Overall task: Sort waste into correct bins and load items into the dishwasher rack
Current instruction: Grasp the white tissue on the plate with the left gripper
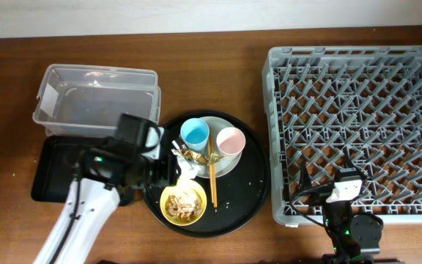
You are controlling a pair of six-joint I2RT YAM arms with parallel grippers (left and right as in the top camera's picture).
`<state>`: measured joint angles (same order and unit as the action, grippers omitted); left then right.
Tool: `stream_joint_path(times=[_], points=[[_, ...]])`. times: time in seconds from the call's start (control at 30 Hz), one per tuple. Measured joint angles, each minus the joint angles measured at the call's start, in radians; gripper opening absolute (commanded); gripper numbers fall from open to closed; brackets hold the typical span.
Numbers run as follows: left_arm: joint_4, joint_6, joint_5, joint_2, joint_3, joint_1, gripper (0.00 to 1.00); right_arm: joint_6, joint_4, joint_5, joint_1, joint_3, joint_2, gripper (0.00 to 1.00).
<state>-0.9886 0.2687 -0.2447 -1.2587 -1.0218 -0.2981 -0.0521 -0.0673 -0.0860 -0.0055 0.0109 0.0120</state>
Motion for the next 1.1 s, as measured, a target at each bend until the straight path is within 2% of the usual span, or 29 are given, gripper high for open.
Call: stream_joint_path(times=[0.07, 0.17, 0.27, 0.37, 0.4, 0.43, 0.5, 0.53, 0.7, 0.8, 0.87, 0.9, 1.03, 1.1], points=[[0.036, 0.098, 0.126, 0.0, 0.039, -0.069, 0.71, 0.0, 0.0, 0.0, 0.0, 0.0, 0.0, 0.98], [0.233, 0.143, 0.191, -0.002, 0.11, -0.139, 0.77, 0.0, 0.0, 0.0, 0.0, 0.0, 0.0, 0.98], [0.378, 0.155, 0.231, -0.057, 0.215, -0.157, 0.94, 0.0, 0.0, 0.0, 0.0, 0.0, 0.0, 0.98], [0.462, 0.162, 0.286, -0.195, 0.234, -0.157, 0.95, 0.0, 0.0, 0.0, 0.0, 0.0, 0.0, 0.98], [0.484, 0.163, 0.291, -0.261, 0.235, -0.157, 0.91, 0.0, 0.0, 0.0, 0.0, 0.0, 0.0, 0.98], [0.5, 0.162, 0.281, -0.294, 0.233, -0.156, 0.72, -0.001, 0.0, 0.0, 0.0, 0.0, -0.001, 0.99], [0.537, 0.167, 0.276, -0.322, 0.231, -0.156, 0.44, 0.0, 0.0, 0.0, 0.0, 0.0, -0.001, 0.98], [0.537, 0.169, 0.272, -0.324, 0.23, -0.158, 0.36, 0.0, 0.0, 0.0, 0.0, 0.0, -0.001, 0.98], [0.48, 0.17, 0.274, -0.315, 0.209, -0.16, 0.33, 0.0, 0.0, 0.0, 0.0, 0.0, -0.001, 0.98], [0.474, 0.17, 0.28, -0.167, 0.152, -0.16, 0.31, 0.0, 0.0, 0.0, 0.0, 0.0, -0.001, 0.98], [0.455, 0.17, 0.28, -0.079, 0.145, -0.16, 0.18, -0.001, 0.0, 0.0, 0.0, 0.0, -0.001, 0.98], [0.449, 0.17, 0.28, -0.071, 0.145, -0.16, 0.01, 0.0, 0.0, 0.0, 0.0, 0.0, -0.001, 0.98], [0.429, 0.169, 0.338, -0.071, 0.134, -0.152, 0.01, 0.0, 0.0, 0.0, 0.0, 0.0, -0.001, 0.98], [0.431, 0.142, 0.33, -0.073, 0.018, -0.075, 0.01, 0.0, 0.0, 0.0, 0.0, 0.0, -0.001, 0.98]])
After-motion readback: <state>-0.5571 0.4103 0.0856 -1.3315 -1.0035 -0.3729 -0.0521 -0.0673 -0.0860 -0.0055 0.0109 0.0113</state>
